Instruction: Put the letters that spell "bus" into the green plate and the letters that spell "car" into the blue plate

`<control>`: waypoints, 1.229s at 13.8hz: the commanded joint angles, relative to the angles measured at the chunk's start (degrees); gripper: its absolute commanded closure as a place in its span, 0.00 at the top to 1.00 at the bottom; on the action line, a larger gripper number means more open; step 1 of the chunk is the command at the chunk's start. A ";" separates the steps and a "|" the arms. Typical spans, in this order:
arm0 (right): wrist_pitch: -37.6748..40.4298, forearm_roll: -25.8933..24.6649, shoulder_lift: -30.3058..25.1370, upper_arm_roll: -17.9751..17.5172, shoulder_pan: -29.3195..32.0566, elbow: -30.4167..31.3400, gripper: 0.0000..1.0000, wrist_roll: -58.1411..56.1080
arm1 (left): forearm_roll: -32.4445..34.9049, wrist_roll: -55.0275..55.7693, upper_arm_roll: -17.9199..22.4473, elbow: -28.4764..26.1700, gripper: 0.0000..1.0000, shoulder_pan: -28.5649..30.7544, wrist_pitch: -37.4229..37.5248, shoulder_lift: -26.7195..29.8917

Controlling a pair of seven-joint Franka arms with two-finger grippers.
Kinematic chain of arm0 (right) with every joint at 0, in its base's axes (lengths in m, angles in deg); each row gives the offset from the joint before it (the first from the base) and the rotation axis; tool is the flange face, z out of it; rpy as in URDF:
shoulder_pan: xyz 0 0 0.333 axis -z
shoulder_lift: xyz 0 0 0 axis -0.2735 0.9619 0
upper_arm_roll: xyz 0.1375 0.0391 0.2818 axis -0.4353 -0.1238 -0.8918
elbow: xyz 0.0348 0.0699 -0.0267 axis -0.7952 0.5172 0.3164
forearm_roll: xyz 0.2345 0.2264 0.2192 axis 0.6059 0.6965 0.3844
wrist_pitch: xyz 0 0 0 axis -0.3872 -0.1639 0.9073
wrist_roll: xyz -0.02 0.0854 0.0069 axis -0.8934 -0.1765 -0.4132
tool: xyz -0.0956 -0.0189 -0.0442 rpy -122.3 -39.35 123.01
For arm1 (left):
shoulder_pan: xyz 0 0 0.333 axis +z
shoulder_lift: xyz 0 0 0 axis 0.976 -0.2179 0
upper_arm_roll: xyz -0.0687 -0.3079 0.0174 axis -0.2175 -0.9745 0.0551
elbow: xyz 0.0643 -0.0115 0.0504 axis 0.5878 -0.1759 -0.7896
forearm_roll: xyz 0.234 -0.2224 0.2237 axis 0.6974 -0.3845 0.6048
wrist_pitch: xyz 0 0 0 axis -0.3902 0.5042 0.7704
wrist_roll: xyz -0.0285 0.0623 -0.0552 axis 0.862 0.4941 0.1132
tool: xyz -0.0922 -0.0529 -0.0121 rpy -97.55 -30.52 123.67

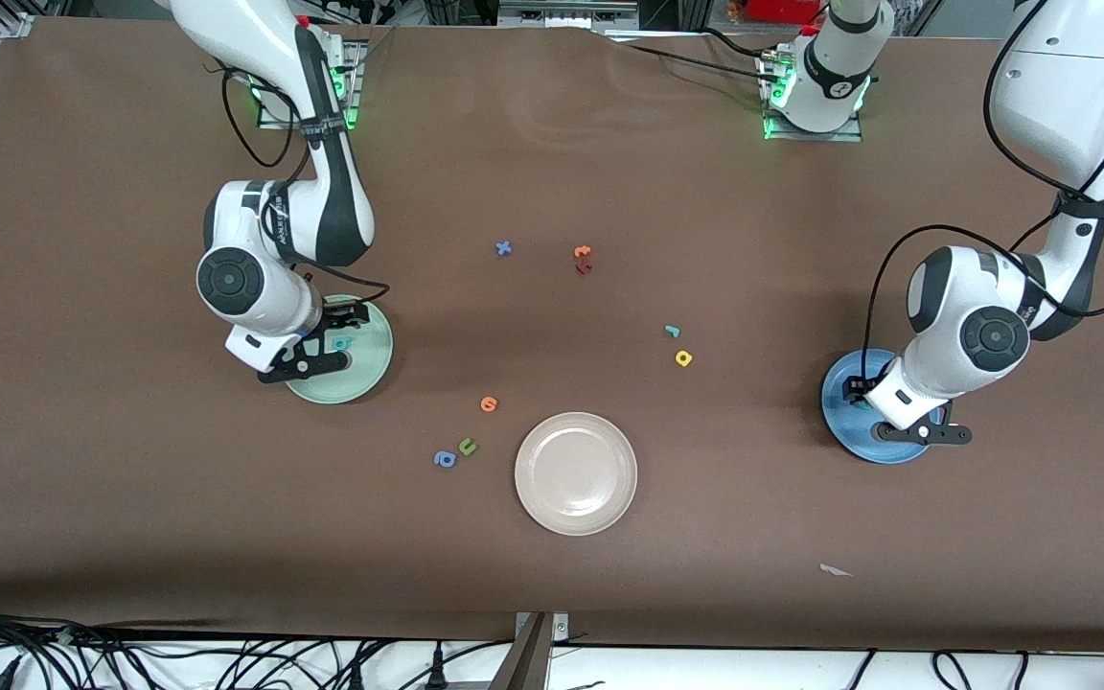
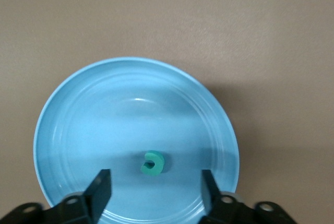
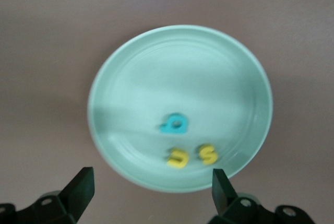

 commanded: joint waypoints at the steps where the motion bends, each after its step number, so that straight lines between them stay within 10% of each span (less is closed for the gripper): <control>1: 5.97 0.79 0.83 0.18 1.12 -8.67 1.00 4.25 | 1.79 0.04 -0.29 1.76 1.00 0.27 0.71 -0.27; 10: 33.73 0.88 -1.96 14.67 3.42 -31.03 1.00 6.55 | 1.71 0.04 -0.29 2.81 1.00 0.27 0.71 -0.36; 17: 34.00 -4.57 -3.91 15.57 2.45 -34.37 1.00 10.66 | 1.71 -0.13 -0.29 2.90 1.00 0.27 0.71 -0.18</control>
